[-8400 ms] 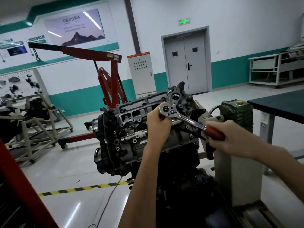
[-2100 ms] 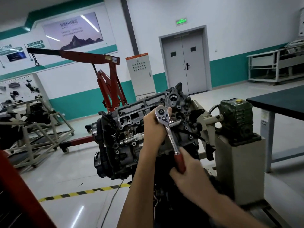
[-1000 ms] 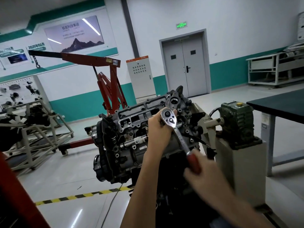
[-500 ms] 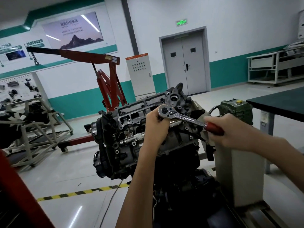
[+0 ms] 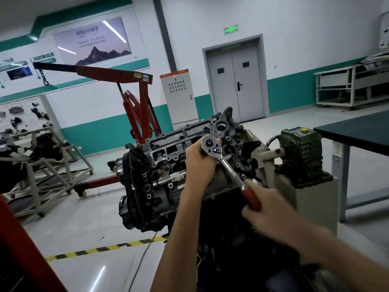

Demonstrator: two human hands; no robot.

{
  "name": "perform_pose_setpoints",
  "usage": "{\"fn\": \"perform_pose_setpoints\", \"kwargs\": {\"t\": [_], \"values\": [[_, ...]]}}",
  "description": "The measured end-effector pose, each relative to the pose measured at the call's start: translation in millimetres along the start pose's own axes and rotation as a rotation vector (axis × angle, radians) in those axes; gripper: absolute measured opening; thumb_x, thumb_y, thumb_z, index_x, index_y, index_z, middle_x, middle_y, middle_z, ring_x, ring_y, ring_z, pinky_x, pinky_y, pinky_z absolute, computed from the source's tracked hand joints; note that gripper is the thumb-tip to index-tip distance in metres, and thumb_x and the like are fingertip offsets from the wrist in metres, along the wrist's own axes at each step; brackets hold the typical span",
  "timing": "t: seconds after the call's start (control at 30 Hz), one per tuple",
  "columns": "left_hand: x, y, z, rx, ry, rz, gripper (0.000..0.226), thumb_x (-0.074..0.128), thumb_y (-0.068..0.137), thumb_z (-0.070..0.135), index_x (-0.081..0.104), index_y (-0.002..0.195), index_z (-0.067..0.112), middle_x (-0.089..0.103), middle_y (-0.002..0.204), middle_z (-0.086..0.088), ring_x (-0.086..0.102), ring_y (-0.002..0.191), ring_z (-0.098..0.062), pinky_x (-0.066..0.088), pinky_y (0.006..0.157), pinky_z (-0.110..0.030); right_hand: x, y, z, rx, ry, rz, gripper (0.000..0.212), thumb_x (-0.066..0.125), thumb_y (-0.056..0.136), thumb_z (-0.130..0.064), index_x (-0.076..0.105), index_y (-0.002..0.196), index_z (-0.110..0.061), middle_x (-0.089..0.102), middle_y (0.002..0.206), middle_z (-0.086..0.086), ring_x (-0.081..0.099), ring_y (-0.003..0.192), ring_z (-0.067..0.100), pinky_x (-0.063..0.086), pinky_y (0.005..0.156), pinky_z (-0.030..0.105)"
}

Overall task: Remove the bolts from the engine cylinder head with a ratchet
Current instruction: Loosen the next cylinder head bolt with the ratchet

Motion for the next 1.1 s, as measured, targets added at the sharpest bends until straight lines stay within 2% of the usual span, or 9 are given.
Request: {"fn": "perform_pose_setpoints", "kwargs": {"t": [0.1,0.2,0.37,0.53,0.7,0.8,0.87,0.97,1.1], "values": [[1.4,4.8,0.1,-0.001,0.031,-0.013,0.052,0.057,0.087,-0.005,0.036,0.052,0.028,0.037,0.045,0.016,0.028,0.049,-0.001,0.025,0.049,-0.016,-51.7,22.9,3.5,-0.110,-0.282,-0.116,0.024,0.062,0.079,-0.003,0.047,0.084,-0.021,0.057,0.070,0.007,0.056,0.054,0.016,0.052,0.056,0.029],[1.5,4.0,-0.7,-0.004,0.034,0.002,0.054,0.056,0.087,-0.007,0.039,0.052,0.031,0.037,0.044,0.015,0.027,0.046,-0.002,0.024,0.047,-0.016,-61.7,31.5,3.5,-0.147,-0.332,-0.055,0.022,0.063,0.078,-0.002,0.050,0.082,-0.020,0.058,0.068,0.008,0.056,0.054,0.017,0.051,0.056,0.035],[4.3,-0.2,-2.4,0.018,0.003,0.035,0.052,0.060,0.090,0.002,0.045,0.052,0.034,0.043,0.049,0.018,0.033,0.052,0.001,0.030,0.052,-0.015,26.1,-12.5,-14.6,0.024,0.179,0.232,0.036,0.065,0.074,0.000,0.043,0.073,-0.028,0.045,0.052,-0.005,0.048,0.043,0.002,0.034,0.042,0.008],[0.6,-3.9,1.3,0.016,-0.037,0.021,0.050,0.062,0.093,0.013,0.039,0.054,0.035,0.036,0.050,0.018,0.027,0.053,0.000,0.028,0.051,-0.013,76.4,-8.5,-35.7,0.087,0.443,0.226,0.020,0.058,0.079,-0.003,0.049,0.089,-0.018,0.047,0.061,0.003,0.044,0.043,0.006,0.035,0.043,0.011],[0.8,1.1,-0.1,-0.033,-0.009,0.028,0.048,0.062,0.092,0.014,0.040,0.053,0.029,0.040,0.049,0.017,0.033,0.054,-0.003,0.031,0.055,-0.020,-0.6,-2.6,-6.5,-0.031,0.017,0.041,0.028,0.063,0.074,0.000,0.057,0.098,-0.015,0.046,0.057,-0.010,0.048,0.044,0.000,0.037,0.048,0.007],[-0.9,2.4,0.6,-0.012,0.015,0.002,0.051,0.060,0.090,0.005,0.036,0.053,0.029,0.036,0.048,0.015,0.028,0.053,-0.004,0.026,0.052,-0.023,-54.0,23.3,-1.6,-0.124,-0.308,-0.096,0.038,0.063,0.078,-0.003,0.046,0.081,-0.037,0.056,0.066,-0.005,0.058,0.055,0.009,0.052,0.057,0.022],[-2.6,1.3,-0.5,-0.022,0.005,-0.001,0.051,0.059,0.090,0.002,0.034,0.053,0.027,0.034,0.047,0.014,0.026,0.052,-0.006,0.025,0.052,-0.027,-69.2,34.7,0.3,-0.167,-0.441,-0.075,0.037,0.063,0.080,-0.007,0.043,0.077,-0.038,0.058,0.067,-0.002,0.058,0.055,0.013,0.052,0.056,0.027],[-4.0,-1.9,-1.6,-0.017,-0.008,0.026,0.048,0.059,0.091,0.003,0.037,0.054,0.024,0.037,0.047,0.015,0.028,0.051,-0.003,0.027,0.051,-0.021,-46.0,20.6,1.4,-0.131,-0.265,0.008,0.032,0.065,0.077,-0.005,0.047,0.080,-0.031,0.054,0.061,0.000,0.053,0.047,0.009,0.051,0.049,0.027],[-0.7,-4.5,1.1,-0.003,-0.041,0.056,0.047,0.061,0.093,0.013,0.036,0.055,0.027,0.036,0.051,0.016,0.029,0.054,-0.002,0.028,0.052,-0.017,27.7,-13.3,-15.5,-0.009,0.169,0.235,0.035,0.066,0.075,0.000,0.044,0.074,-0.028,0.044,0.051,-0.006,0.048,0.040,-0.002,0.030,0.038,0.003]]}}
Point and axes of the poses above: each hand's wrist, its own y-axis towards the middle knuckle, its own x-axis out of the palm, z = x × y, the point moved 5 cm from there along y, towards the middle knuckle
